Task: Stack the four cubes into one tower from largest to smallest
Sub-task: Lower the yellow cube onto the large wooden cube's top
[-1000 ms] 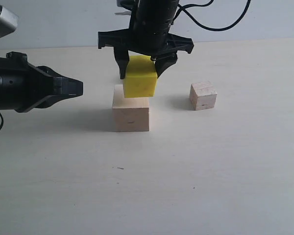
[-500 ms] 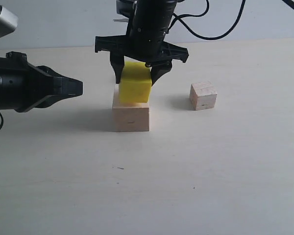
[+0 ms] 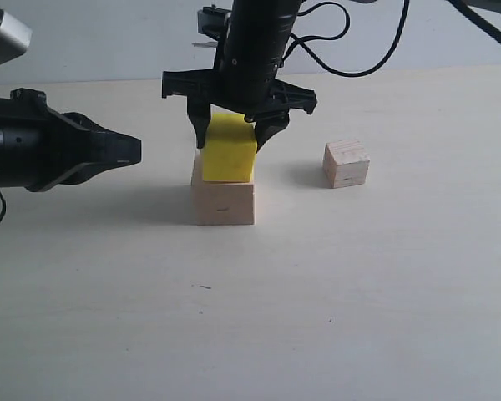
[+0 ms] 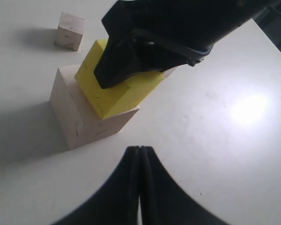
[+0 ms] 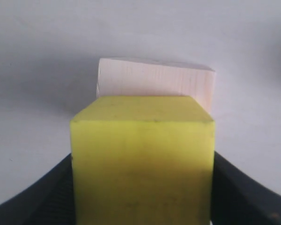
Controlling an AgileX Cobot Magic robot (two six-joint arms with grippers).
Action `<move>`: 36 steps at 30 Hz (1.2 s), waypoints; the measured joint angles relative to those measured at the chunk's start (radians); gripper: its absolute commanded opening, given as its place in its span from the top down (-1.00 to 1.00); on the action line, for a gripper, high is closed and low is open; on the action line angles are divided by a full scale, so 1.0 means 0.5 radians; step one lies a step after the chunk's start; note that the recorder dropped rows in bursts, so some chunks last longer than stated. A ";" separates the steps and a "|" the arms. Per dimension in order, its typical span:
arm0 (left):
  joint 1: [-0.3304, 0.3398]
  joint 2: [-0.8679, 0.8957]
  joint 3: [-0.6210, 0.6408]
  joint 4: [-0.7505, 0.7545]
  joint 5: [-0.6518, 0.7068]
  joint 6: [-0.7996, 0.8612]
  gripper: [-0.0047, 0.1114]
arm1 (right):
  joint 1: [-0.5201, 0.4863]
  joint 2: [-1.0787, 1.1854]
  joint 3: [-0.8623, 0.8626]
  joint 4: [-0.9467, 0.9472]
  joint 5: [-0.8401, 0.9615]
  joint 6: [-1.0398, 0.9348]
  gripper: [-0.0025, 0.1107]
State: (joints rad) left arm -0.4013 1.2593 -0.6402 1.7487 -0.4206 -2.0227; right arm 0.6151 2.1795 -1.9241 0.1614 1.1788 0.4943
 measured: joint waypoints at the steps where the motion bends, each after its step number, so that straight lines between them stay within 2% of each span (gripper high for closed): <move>1: 0.000 0.000 0.000 0.000 0.000 0.000 0.92 | 0.000 0.000 0.000 0.000 -0.001 0.000 0.96; 21: 0.000 0.000 0.000 0.000 0.000 0.000 0.92 | 0.000 0.003 0.000 -0.070 -0.066 0.057 0.96; 23: 0.000 0.000 0.000 0.000 0.000 0.000 0.92 | 0.000 0.003 0.000 -0.070 -0.066 0.057 0.90; 25: 0.000 0.000 0.000 0.000 0.000 0.000 0.92 | 0.000 0.003 0.000 -0.070 -0.066 0.057 0.80; 27: 0.000 0.000 0.000 0.000 0.000 0.000 0.92 | 0.000 0.003 0.000 -0.070 -0.066 0.057 0.56; 28: 0.000 0.000 0.000 0.000 0.000 0.000 0.92 | 0.000 0.003 0.000 -0.070 -0.066 0.062 0.34; 30: 0.000 0.000 0.000 0.000 0.000 0.000 0.92 | 0.000 0.003 0.000 -0.070 -0.066 0.062 0.02; 32: 0.000 0.000 0.000 0.000 0.000 0.000 0.92 | 0.000 0.003 0.000 -0.062 -0.066 0.062 -0.20; 36: 0.000 0.000 0.000 0.000 0.000 0.000 0.92 | 0.000 0.003 0.000 0.015 -0.095 0.058 -0.29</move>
State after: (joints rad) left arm -0.4013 1.2593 -0.6402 1.7487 -0.4206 -2.0227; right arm 0.6151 2.1812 -1.9241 0.1691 1.1311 0.5234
